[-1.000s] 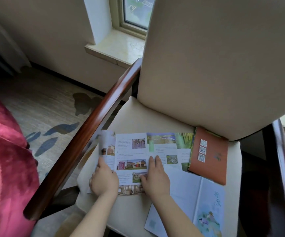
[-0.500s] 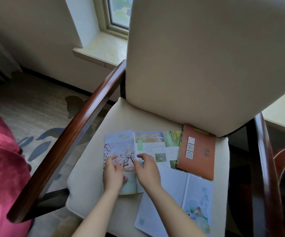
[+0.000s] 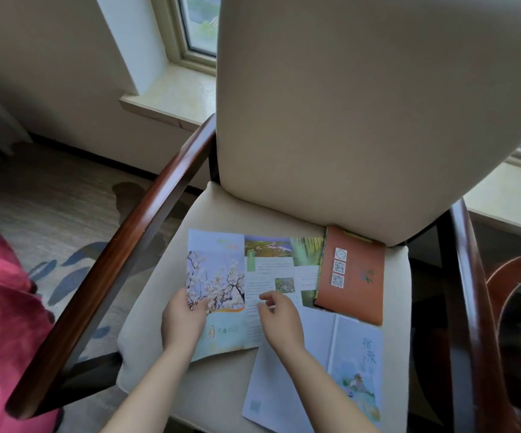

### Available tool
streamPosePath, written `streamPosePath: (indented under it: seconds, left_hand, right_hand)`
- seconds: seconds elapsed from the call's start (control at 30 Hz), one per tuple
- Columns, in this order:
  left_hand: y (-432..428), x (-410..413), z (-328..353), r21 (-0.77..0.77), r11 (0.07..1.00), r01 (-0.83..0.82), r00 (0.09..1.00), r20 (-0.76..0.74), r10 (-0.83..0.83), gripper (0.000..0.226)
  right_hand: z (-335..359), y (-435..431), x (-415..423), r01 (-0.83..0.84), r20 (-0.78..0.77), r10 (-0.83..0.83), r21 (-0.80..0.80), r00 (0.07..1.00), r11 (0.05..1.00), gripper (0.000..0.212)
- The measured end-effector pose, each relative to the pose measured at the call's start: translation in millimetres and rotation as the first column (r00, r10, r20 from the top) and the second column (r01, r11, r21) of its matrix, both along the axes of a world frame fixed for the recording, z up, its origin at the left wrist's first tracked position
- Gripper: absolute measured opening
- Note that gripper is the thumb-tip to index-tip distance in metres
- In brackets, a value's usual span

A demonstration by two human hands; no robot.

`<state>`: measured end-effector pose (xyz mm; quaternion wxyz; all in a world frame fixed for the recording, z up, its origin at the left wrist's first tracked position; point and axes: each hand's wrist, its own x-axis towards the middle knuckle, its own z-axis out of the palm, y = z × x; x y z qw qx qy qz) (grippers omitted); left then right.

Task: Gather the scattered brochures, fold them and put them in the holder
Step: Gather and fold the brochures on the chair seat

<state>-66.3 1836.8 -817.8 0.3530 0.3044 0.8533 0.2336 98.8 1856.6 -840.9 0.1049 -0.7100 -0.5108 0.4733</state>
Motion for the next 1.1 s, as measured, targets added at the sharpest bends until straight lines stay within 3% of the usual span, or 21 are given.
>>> streamPosePath:
  seconds: [0.13, 0.3, 0.37, 0.47, 0.57, 0.63, 0.73, 0.83, 0.9, 1.03, 1.1]
  left_hand:
    - [-6, 0, 55, 0.186, 0.956, 0.225, 0.963, -0.193, -0.189, 0.013]
    - [-7, -16, 121, 0.364, 0.885, 0.29, 0.952, -0.205, -0.228, 0.027]
    - [-7, -23, 138, 0.416, 0.873, 0.256, 0.966, -0.094, -0.239, 0.034]
    - [-5, -28, 148, 0.385, 0.908, 0.164, 0.951, 0.181, -0.249, 0.038]
    - [0, -18, 150, 0.324, 0.944, 0.067, 0.883, 0.422, -0.207, 0.035]
    - [6, -11, 153, 0.299, 0.954, -0.002, 0.837, 0.522, -0.162, 0.029]
    - [13, -7, 161, 0.291, 0.953, -0.08, 0.731, 0.667, -0.142, 0.029]
    - [16, -11, 171, 0.284, 0.955, -0.089, 0.608, 0.774, -0.174, 0.034]
    - [17, -17, 175, 0.276, 0.959, -0.07, 0.542, 0.817, -0.196, 0.036]
    - [17, -33, 181, 0.275, 0.959, -0.06, 0.471, 0.855, -0.216, 0.041]
    - [17, -40, 181, 0.265, 0.963, -0.044, 0.43, 0.875, -0.221, 0.061]
  right_hand:
    - [8, 11, 2, 0.097, -0.031, -0.097, -0.003, 0.995, 0.995, 0.028]
    - [25, 26, 5, 0.352, -0.177, -0.353, -0.039, 0.919, 0.935, 0.029]
    - [40, 32, 4, 0.392, -0.371, -0.434, -0.187, 0.821, 0.901, 0.036]
    - [68, 38, 6, 0.235, -0.659, -0.481, -0.43, 0.579, 0.872, 0.058]
    - [88, 38, 11, 0.048, -0.801, -0.419, -0.443, 0.427, 0.895, 0.077]
    - [98, 41, 17, -0.027, -0.847, -0.365, -0.406, 0.387, 0.913, 0.079]
    - [103, 48, 26, 0.09, -0.798, -0.44, -0.445, 0.411, 0.891, 0.07]
    - [87, 53, 38, 0.312, -0.609, -0.53, -0.433, 0.59, 0.845, 0.068]
    - [74, 52, 47, 0.311, -0.552, -0.552, -0.473, 0.625, 0.824, 0.077]
    - [59, 49, 61, 0.218, -0.533, -0.587, -0.6, 0.609, 0.77, 0.091]
    - [55, 46, 62, 0.136, -0.569, -0.573, -0.629, 0.59, 0.765, 0.097]
